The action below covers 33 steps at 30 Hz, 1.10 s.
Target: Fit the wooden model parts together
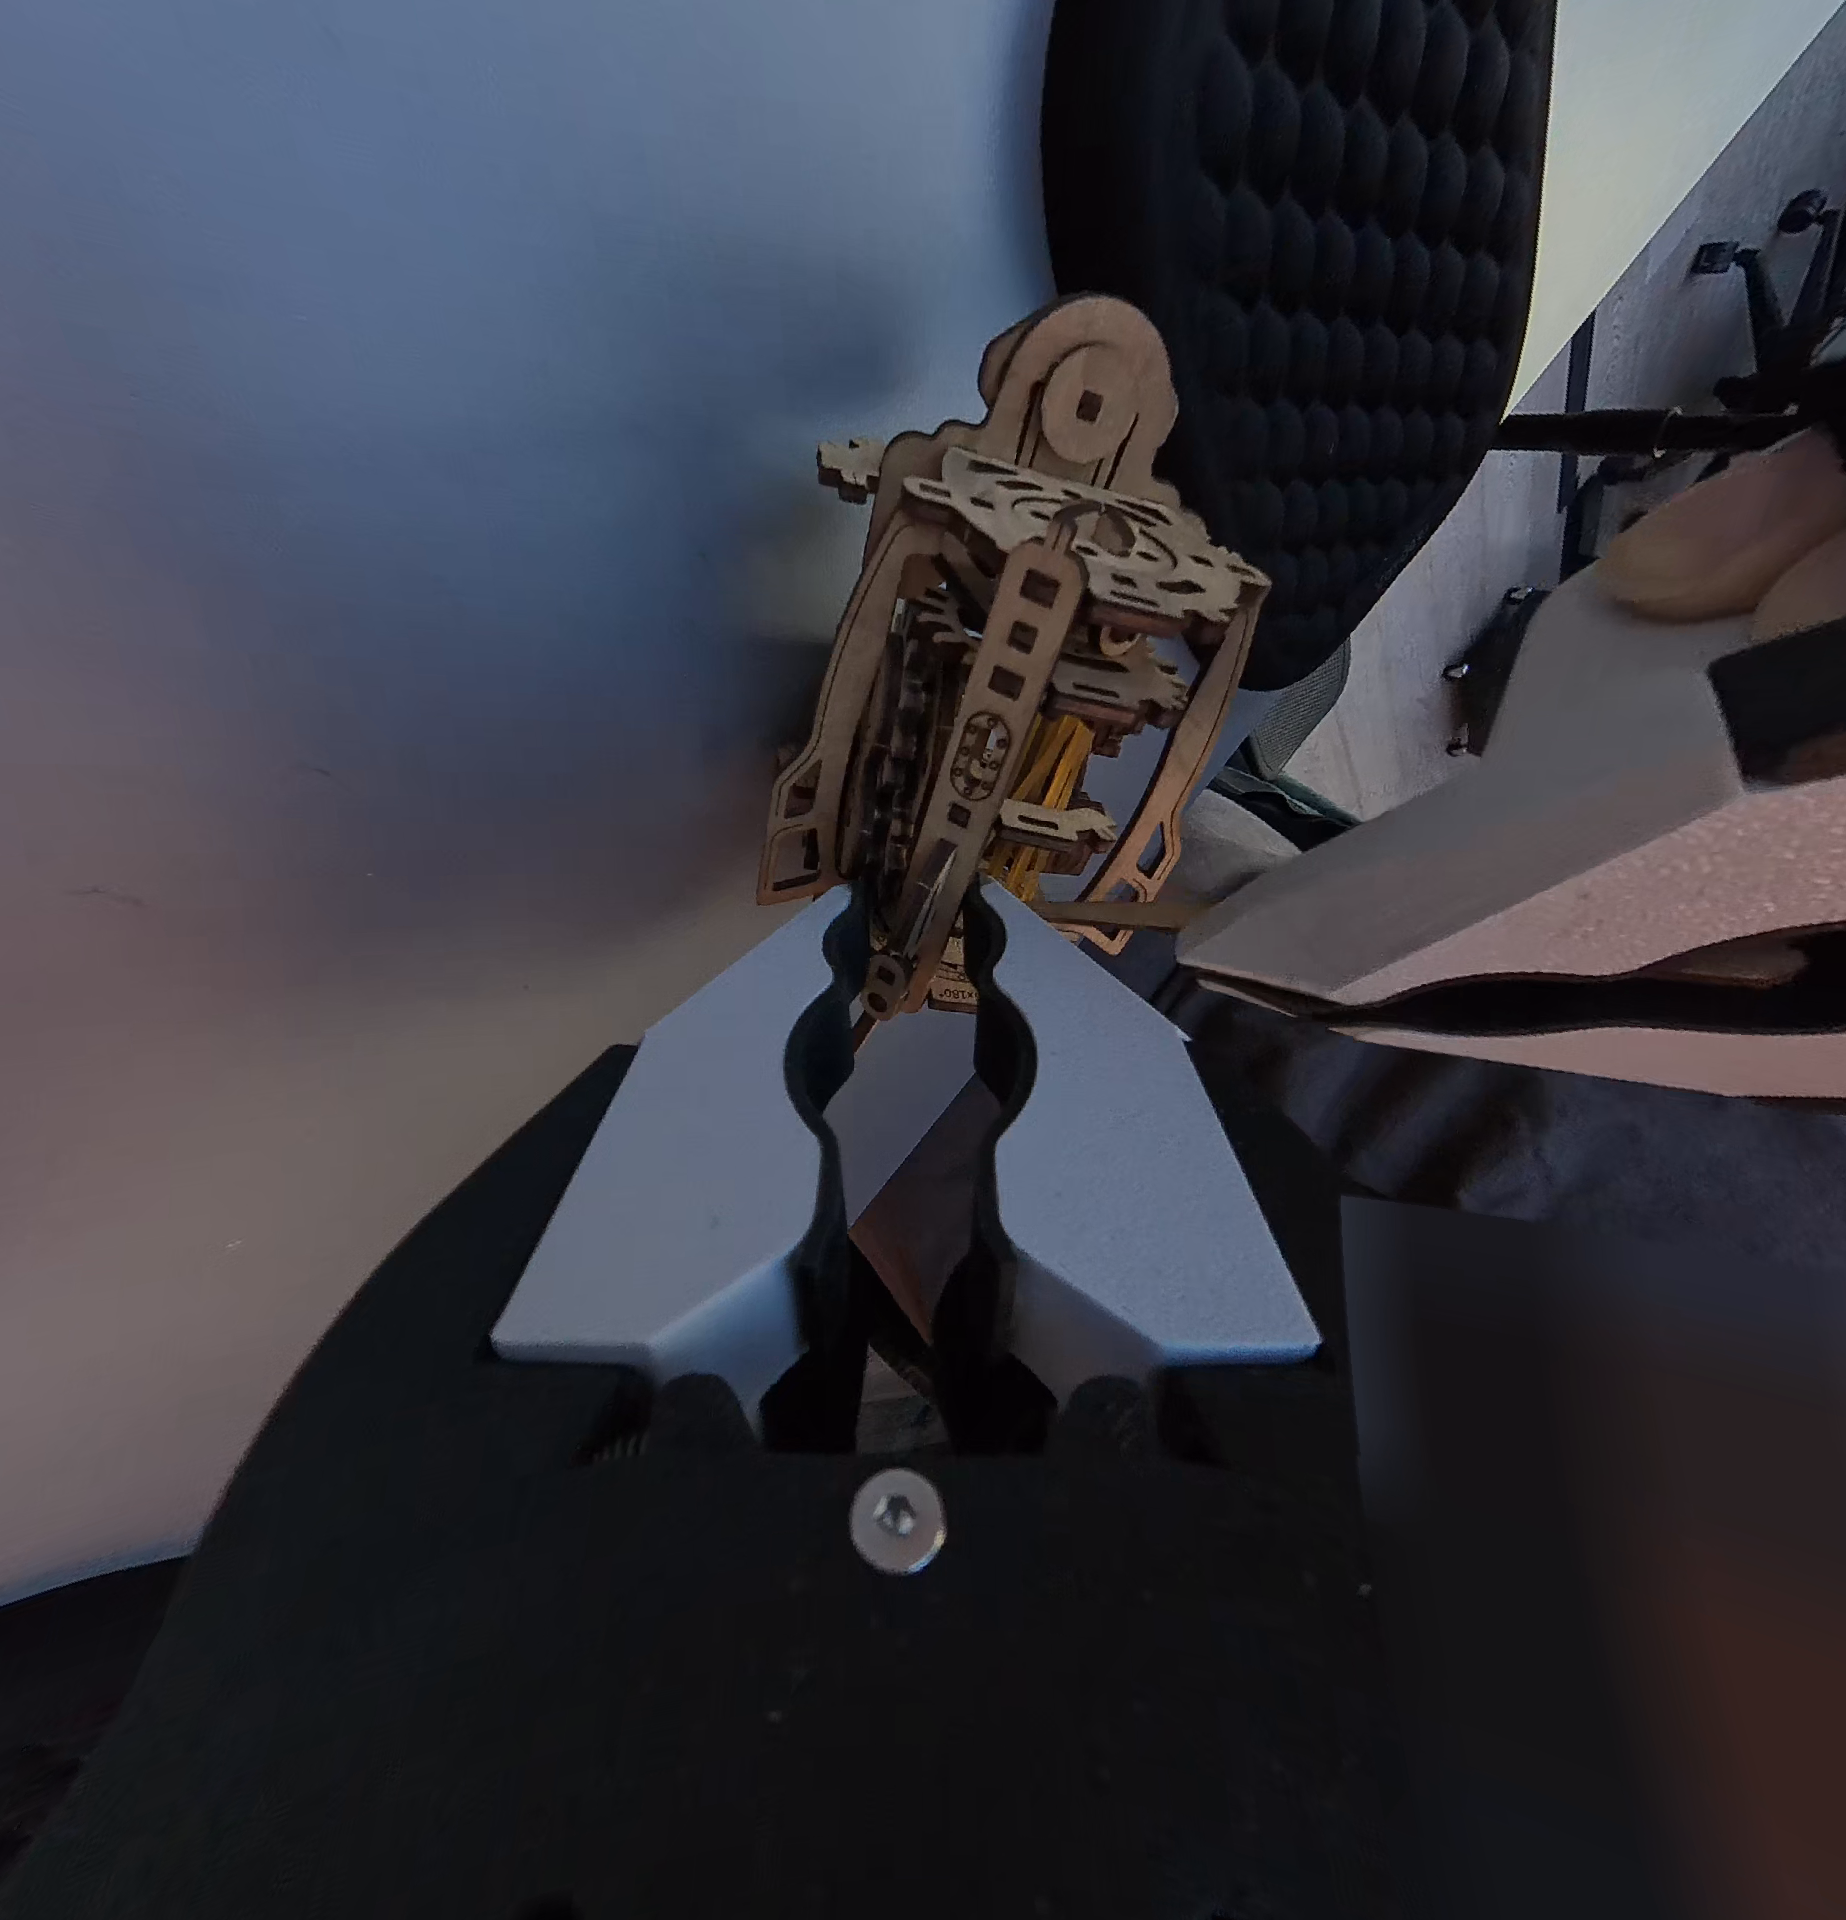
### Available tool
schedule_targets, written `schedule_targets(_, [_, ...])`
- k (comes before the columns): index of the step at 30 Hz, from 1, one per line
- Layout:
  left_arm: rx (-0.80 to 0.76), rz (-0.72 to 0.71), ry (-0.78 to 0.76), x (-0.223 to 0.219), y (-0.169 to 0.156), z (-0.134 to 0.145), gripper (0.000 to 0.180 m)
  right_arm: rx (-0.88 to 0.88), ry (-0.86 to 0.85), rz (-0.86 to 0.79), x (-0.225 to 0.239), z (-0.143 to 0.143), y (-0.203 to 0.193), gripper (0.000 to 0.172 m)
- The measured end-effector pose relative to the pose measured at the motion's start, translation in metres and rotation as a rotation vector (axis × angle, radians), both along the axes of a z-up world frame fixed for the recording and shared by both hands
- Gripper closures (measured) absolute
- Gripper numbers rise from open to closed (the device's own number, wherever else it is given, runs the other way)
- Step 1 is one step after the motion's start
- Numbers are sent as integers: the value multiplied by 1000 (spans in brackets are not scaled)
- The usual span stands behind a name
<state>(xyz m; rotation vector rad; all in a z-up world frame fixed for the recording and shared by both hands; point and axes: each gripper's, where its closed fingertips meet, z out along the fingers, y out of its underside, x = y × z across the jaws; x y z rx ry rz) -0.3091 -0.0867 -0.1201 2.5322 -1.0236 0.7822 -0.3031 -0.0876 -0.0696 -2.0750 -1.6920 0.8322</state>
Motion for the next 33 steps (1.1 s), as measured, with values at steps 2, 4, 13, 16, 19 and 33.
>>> schedule_targets(2, [1,-1,1,0,0,0,165,38,-15,2,0,-1,-2,172])
schedule_targets(4, [2,-1,1,0,0,0,165,61,-14,-5,0,1,-4,172])
schedule_targets(13, [6,-4,0,0,0,0,165,99,0,-17,-1,1,-4,172])
schedule_targets(16, [6,0,-2,0,0,0,165,102,12,-19,-1,3,-5,172])
schedule_targets(19, [6,1,-5,0,1,0,165,92,28,-15,-3,6,-10,172])
schedule_targets(33, [17,-5,-7,0,2,0,166,180,-52,-8,4,0,7,172])
